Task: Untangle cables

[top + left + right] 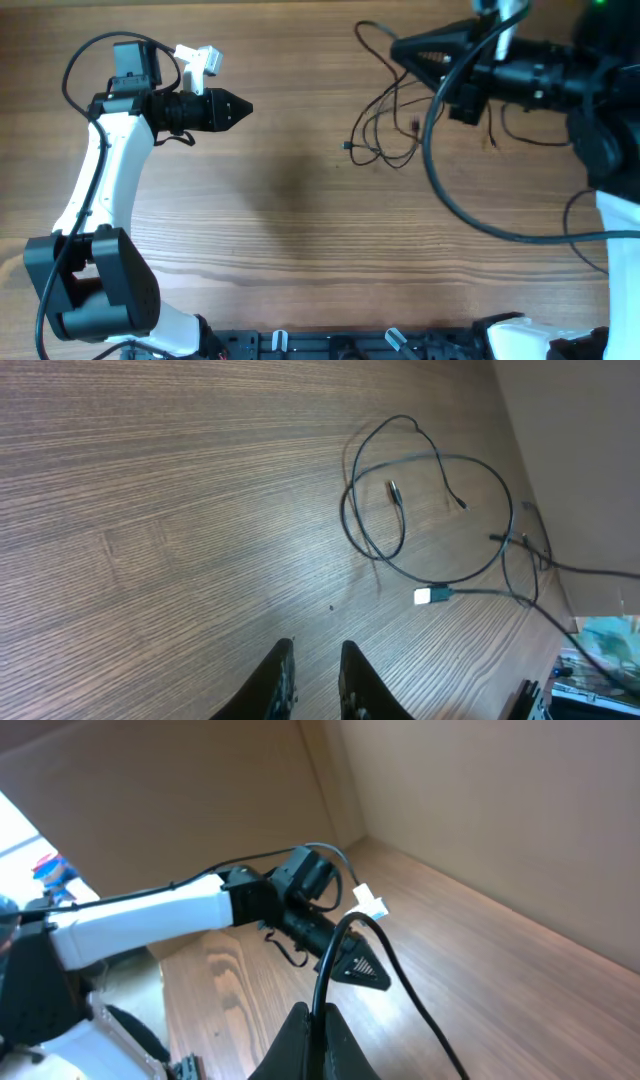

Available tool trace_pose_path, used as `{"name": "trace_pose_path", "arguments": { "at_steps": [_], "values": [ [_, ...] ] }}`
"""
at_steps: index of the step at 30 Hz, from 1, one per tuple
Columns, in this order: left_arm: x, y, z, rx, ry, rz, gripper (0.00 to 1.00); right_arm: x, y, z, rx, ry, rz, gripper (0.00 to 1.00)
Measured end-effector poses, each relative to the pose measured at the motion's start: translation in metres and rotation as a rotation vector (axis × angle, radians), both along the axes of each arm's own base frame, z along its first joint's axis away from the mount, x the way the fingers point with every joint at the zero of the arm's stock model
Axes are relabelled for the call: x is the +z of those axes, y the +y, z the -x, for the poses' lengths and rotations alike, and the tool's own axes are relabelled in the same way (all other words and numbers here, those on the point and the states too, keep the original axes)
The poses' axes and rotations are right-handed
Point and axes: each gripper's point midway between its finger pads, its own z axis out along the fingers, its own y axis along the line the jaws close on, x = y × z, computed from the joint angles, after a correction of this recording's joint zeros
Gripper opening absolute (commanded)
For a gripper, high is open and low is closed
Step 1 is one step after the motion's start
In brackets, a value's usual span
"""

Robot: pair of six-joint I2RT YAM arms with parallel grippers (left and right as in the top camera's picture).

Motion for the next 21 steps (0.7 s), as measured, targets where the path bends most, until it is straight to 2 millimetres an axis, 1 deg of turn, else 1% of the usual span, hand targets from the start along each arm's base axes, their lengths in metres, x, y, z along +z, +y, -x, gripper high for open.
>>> {"name": "trace_pose_path", "arguments": {
  "at_steps": [2, 4, 5, 8, 9, 10, 11, 14, 16, 17, 19, 20, 21],
  "values": [
    [0.000, 0.000, 0.000, 0.000, 0.000, 0.000, 0.17, -0.011, 0.011, -0.002, -0.049, 0.005, 0.061, 0.04],
    [0.000, 0.000, 0.000, 0.000, -0.001, 0.000, 0.17, -0.027, 0.015, -0.005, -0.101, 0.033, 0.129, 0.04],
    [0.000, 0.000, 0.000, 0.000, -0.001, 0.000, 0.17, -0.041, 0.013, -0.012, -0.139, 0.068, 0.172, 0.04],
    [0.000, 0.000, 0.000, 0.000, -0.001, 0.000, 0.17, -0.074, 0.010, -0.027, -0.175, 0.160, 0.252, 0.04],
    [0.000, 0.000, 0.000, 0.000, -0.001, 0.000, 0.17, -0.088, 0.013, -0.034, -0.174, 0.187, 0.285, 0.04],
    [0.000, 0.000, 0.000, 0.000, 0.000, 0.000, 0.17, -0.094, 0.018, -0.035, -0.166, 0.193, 0.299, 0.04],
    [0.000, 0.000, 0.000, 0.000, -0.001, 0.000, 0.17, -0.095, 0.024, -0.031, -0.150, 0.181, 0.314, 0.04],
    [0.000, 0.000, 0.000, 0.000, -0.001, 0.000, 0.17, -0.098, 0.055, -0.008, -0.070, 0.138, 0.356, 0.04],
    [0.000, 0.000, 0.000, 0.000, -0.001, 0.000, 0.17, -0.100, 0.061, -0.004, -0.075, 0.124, 0.382, 0.04],
    [0.000, 0.000, 0.000, 0.000, -0.001, 0.000, 0.17, -0.102, 0.058, -0.007, -0.114, 0.118, 0.409, 0.04],
    [0.000, 0.000, 0.000, 0.000, -0.001, 0.000, 0.17, -0.108, 0.034, -0.026, -0.255, 0.120, 0.468, 0.04],
    [0.000, 0.000, 0.000, 0.000, -0.001, 0.000, 0.17, -0.111, 0.020, -0.034, -0.322, 0.126, 0.494, 0.04],
    [0.000, 0.000, 0.000, 0.000, -0.001, 0.000, 0.17, -0.114, 0.001, -0.044, -0.406, 0.140, 0.522, 0.04]
  ]
}}
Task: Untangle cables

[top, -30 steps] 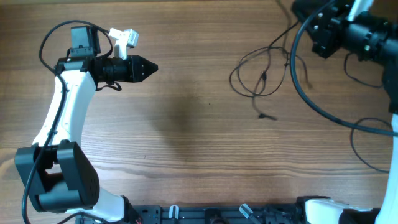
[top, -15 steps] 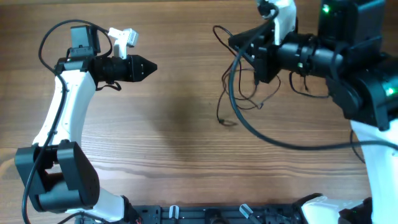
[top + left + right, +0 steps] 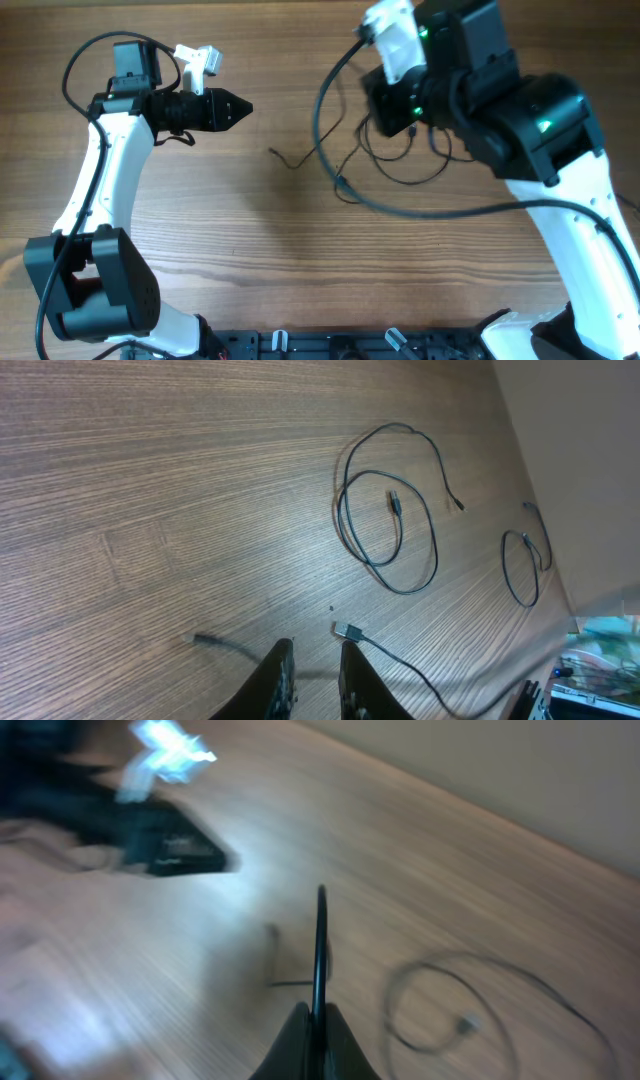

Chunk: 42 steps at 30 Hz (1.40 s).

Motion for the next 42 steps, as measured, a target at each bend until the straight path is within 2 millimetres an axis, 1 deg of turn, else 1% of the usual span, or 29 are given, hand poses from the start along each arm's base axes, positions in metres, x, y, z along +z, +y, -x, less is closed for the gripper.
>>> {"name": "trace_pose_path", "arguments": {
  "at_steps": [2, 3, 4, 5, 6, 8, 9, 11, 13, 14, 15, 16, 17, 18, 19, 20, 22, 23, 27, 29, 31, 32, 34, 35, 38, 39, 40, 41, 42],
  "values": [
    [0.000, 0.000, 0.000, 0.000, 0.000, 0.000, 0.17, -0.001, -0.044, -0.022, -0.180, -0.013, 0.042, 0.04],
    [0.000, 0.000, 0.000, 0.000, -0.001, 0.000, 0.17, -0.001, -0.063, -0.030, -0.251, -0.020, 0.052, 0.04],
    [0.000, 0.000, 0.000, 0.000, -0.001, 0.000, 0.17, 0.000, -0.086, -0.039, -0.331, -0.028, 0.061, 0.04],
    [0.000, 0.000, -0.001, 0.000, -0.003, 0.000, 0.17, 0.003, -0.112, -0.049, -0.414, -0.045, 0.060, 0.04],
    [0.000, 0.000, -0.001, 0.000, -0.003, 0.000, 0.17, 0.006, -0.129, -0.055, -0.468, -0.059, 0.057, 0.04],
    [0.000, 0.000, -0.001, 0.000, -0.003, 0.000, 0.17, 0.014, -0.172, -0.068, -0.591, -0.097, 0.050, 0.04],
    [0.000, 0.000, -0.001, 0.000, -0.003, 0.000, 0.17, 0.021, -0.202, -0.072, -0.670, -0.122, 0.047, 0.04],
    [0.000, 0.000, -0.001, 0.000, -0.003, 0.000, 0.18, 0.030, -0.237, -0.071, -0.758, -0.145, 0.048, 0.04],
    [0.000, 0.000, 0.000, 0.000, -0.002, 0.000, 0.18, 0.055, -0.275, -0.064, -0.854, -0.210, 0.041, 0.04],
    [0.000, 0.000, 0.000, 0.000, -0.002, 0.000, 0.18, 0.067, -0.290, -0.060, -0.892, -0.241, 0.038, 0.04],
    [0.000, 0.000, 0.000, 0.000, 0.000, 0.000, 0.18, 0.081, -0.311, -0.053, -0.946, -0.281, 0.039, 0.04],
    [0.000, 0.000, 0.000, 0.000, 0.000, 0.000, 0.18, 0.088, -0.336, -0.044, -1.010, -0.302, 0.047, 0.04],
    [0.000, 0.000, 0.000, 0.000, 0.001, 0.000, 0.18, 0.089, -0.350, -0.039, -1.043, -0.304, 0.054, 0.04],
    [0.000, 0.000, 0.000, 0.000, 0.000, 0.000, 0.18, 0.088, -0.372, -0.034, -1.099, -0.305, 0.063, 0.04],
    [0.000, 0.000, 0.000, 0.000, 0.001, 0.000, 0.21, 0.085, -0.395, -0.030, -1.156, -0.304, 0.071, 0.04],
    [0.000, 0.000, 0.001, 0.001, 0.004, 0.001, 0.21, 0.078, -0.426, -0.025, -1.234, -0.294, 0.078, 0.04],
    [-0.001, 0.000, 0.001, 0.007, 0.015, 0.005, 0.21, 0.053, -0.470, -0.019, -1.336, -0.227, 0.092, 0.04],
    [-0.001, 0.000, 0.002, 0.009, 0.022, 0.006, 0.22, 0.036, -0.489, -0.016, -1.374, -0.178, 0.099, 0.04],
    [-0.002, -0.001, 0.005, 0.015, 0.048, 0.013, 0.21, -0.029, -0.545, -0.016, -1.446, -0.026, -0.012, 0.04],
    [-0.005, -0.005, 0.011, 0.010, 0.085, 0.017, 0.20, -0.068, -0.573, -0.012, -1.502, 0.060, -0.075, 0.04],
    [-0.005, -0.010, 0.013, 0.000, 0.090, 0.018, 0.19, -0.106, -0.591, -0.012, -1.553, 0.140, -0.140, 0.04],
    [-0.005, -0.012, 0.014, -0.004, 0.091, 0.018, 0.19, -0.121, -0.596, -0.012, -1.569, 0.169, -0.161, 0.04],
    [-0.005, -0.013, 0.014, -0.008, 0.091, 0.017, 0.19, -0.156, -0.607, -0.012, -1.609, 0.246, -0.196, 0.04],
    [-0.005, -0.013, 0.014, -0.008, 0.091, 0.017, 0.19, -0.178, -0.609, -0.008, -1.651, 0.310, -0.198, 0.04],
    [-0.005, -0.013, 0.014, -0.008, 0.091, 0.017, 0.19, -0.202, -0.615, 0.001, -1.729, 0.374, -0.179, 0.04],
    [-0.005, -0.013, 0.014, -0.009, 0.090, 0.018, 0.19, -0.217, -0.619, 0.005, -1.757, 0.407, -0.170, 0.04],
    [-0.005, -0.013, 0.014, -0.009, 0.090, 0.017, 0.20, -0.225, -0.621, 0.007, -1.770, 0.427, -0.165, 0.04],
    [-0.005, -0.013, 0.014, -0.009, 0.090, 0.017, 0.20, -0.230, -0.621, 0.008, -1.776, 0.442, -0.163, 0.07],
    [-0.005, -0.013, 0.014, -0.009, 0.090, 0.017, 0.20, -0.234, -0.621, 0.008, -1.776, 0.451, -0.163, 0.41]
  ]
}}
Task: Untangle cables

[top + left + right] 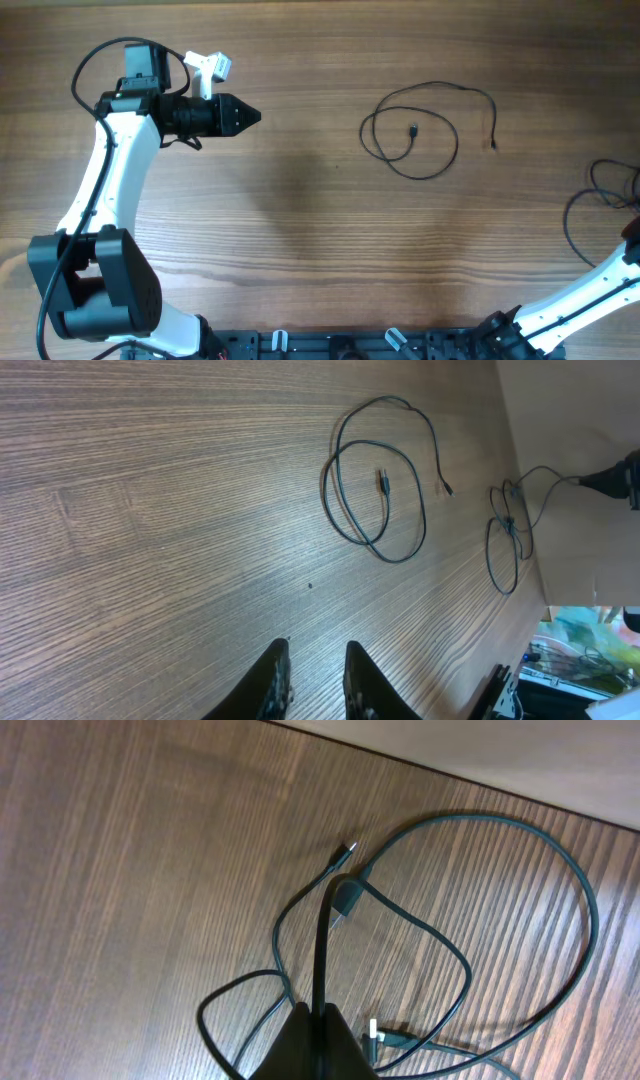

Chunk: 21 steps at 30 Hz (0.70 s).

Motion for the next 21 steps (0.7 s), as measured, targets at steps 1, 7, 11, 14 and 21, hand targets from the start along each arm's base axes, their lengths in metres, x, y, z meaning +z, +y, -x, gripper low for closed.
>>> {"name": "trace_pose_path", "arguments": {
  "at_steps": [1, 7, 11, 14, 21],
  "values": [
    [0.000, 0.000, 0.000, 0.000, 0.000, 0.000, 0.20, -0.001, 0.000, 0.000, -0.003, 0.000, -0.004, 1.00],
    [0.000, 0.000, 0.000, 0.000, 0.000, 0.000, 0.28, 0.000, 0.021, -0.030, 0.089, -0.151, -0.111, 1.00],
    [0.000, 0.000, 0.000, -0.004, -0.004, -0.002, 0.70, 0.000, 0.053, -0.057, 0.257, -0.178, -0.160, 1.00],
    [-0.003, 0.003, -0.001, 0.002, -0.006, -0.023, 1.00, -0.003, 0.117, -0.095, 0.478, -0.146, -0.210, 1.00],
    [-0.010, 0.011, -0.004, 0.021, -0.011, -0.091, 1.00, -0.010, 0.361, -0.177, 1.017, 0.049, -0.131, 1.00]
  ]
}}
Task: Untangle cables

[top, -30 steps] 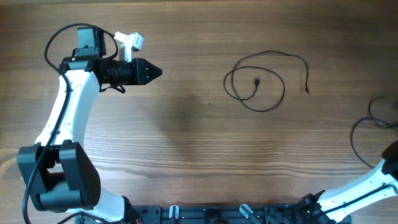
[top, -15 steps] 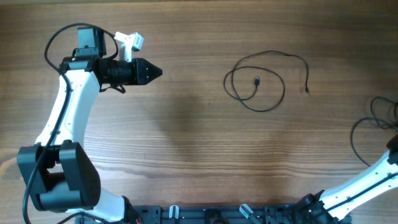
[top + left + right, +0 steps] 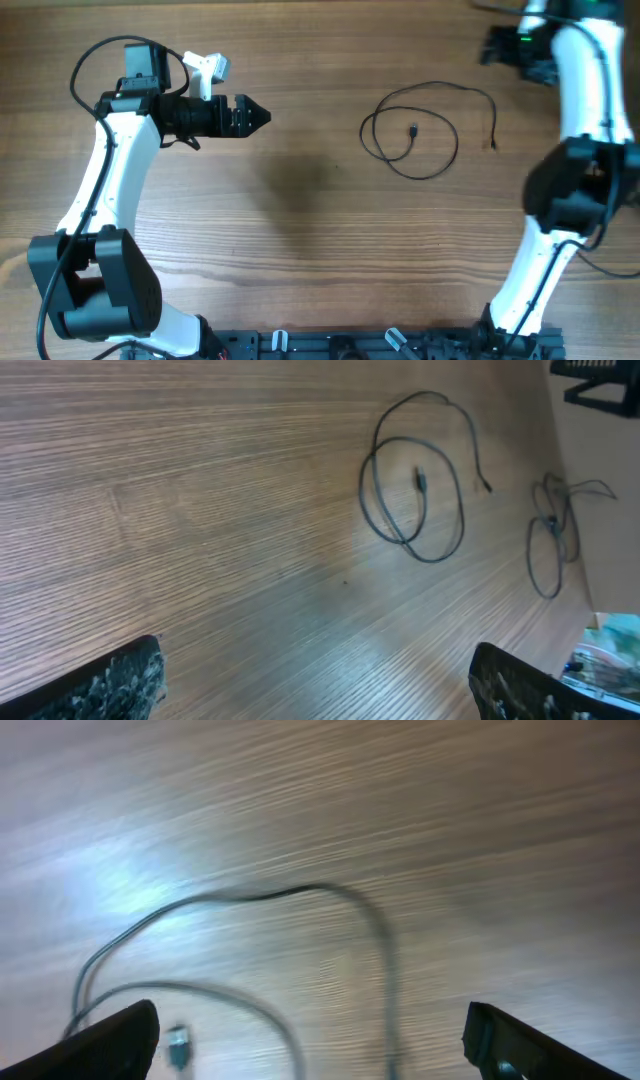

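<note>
A thin black cable (image 3: 411,134) lies coiled in a loose loop right of the table's middle; the left wrist view shows it too (image 3: 415,490). In that view a second black cable (image 3: 550,540) lies apart from it, near the right edge. My left gripper (image 3: 262,115) hovers at the left, pointing toward the loop, jaws wide open and empty (image 3: 315,685). My right gripper (image 3: 487,45) is at the far right corner, jaws wide open (image 3: 315,1040), above a blurred stretch of the looped cable (image 3: 300,895).
The wooden table (image 3: 300,220) carries both cables. My right arm (image 3: 575,150) runs down the right side and hides the table's right edge in the overhead view. A beige wall (image 3: 600,470) borders the table's far side.
Both grippers were shut and now stand wide open. The right one has let go of the second cable and gone from the table's right edge to the far right corner.
At first my right gripper held one black cable above a tangled heap at the back right. Then it was over the middle with the cable trailing. Later the two cables lay apart, the held one at the right edge. Now both grippers are open.
</note>
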Available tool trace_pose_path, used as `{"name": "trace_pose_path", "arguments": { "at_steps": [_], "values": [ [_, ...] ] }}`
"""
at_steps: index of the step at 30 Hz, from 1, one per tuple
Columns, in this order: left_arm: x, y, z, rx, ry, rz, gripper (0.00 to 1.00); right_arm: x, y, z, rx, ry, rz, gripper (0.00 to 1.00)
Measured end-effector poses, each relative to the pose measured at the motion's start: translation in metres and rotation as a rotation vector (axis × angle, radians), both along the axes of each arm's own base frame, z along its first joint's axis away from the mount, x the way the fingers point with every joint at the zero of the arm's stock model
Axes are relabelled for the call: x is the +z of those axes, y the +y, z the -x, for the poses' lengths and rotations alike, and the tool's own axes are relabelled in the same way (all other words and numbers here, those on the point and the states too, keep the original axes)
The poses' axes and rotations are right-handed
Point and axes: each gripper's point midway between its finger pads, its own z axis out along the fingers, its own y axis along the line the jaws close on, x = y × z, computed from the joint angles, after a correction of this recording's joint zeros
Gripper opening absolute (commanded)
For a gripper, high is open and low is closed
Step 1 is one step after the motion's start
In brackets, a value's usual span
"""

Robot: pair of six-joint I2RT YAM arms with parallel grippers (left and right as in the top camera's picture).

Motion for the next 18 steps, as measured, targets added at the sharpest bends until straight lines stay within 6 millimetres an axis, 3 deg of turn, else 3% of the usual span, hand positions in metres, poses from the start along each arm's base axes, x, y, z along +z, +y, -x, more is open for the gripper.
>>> {"name": "trace_pose_path", "arguments": {
  "at_steps": [3, 9, 11, 15, 18],
  "values": [
    [-0.008, 0.010, -0.003, 0.029, 0.004, -0.068, 1.00, -0.004, 0.029, 0.009, -0.008, 0.056, 0.067, 1.00],
    [-0.014, 0.023, -0.009, 0.067, -0.008, -0.153, 1.00, -0.023, 0.044, 0.028, -0.071, 0.139, 0.156, 1.00],
    [-0.016, 0.027, -0.012, 0.078, -0.017, -0.176, 1.00, -0.027, 0.052, 0.024, -0.039, 0.123, 0.173, 1.00],
    [-0.018, 0.033, -0.015, 0.083, -0.033, -0.219, 1.00, -0.018, 0.071, 0.000, 0.026, -0.019, 0.174, 0.99],
    [-0.022, 0.035, -0.021, 0.088, -0.076, -0.232, 1.00, 0.001, 0.079, 0.012, 0.060, -0.069, 0.213, 1.00]
  ]
}}
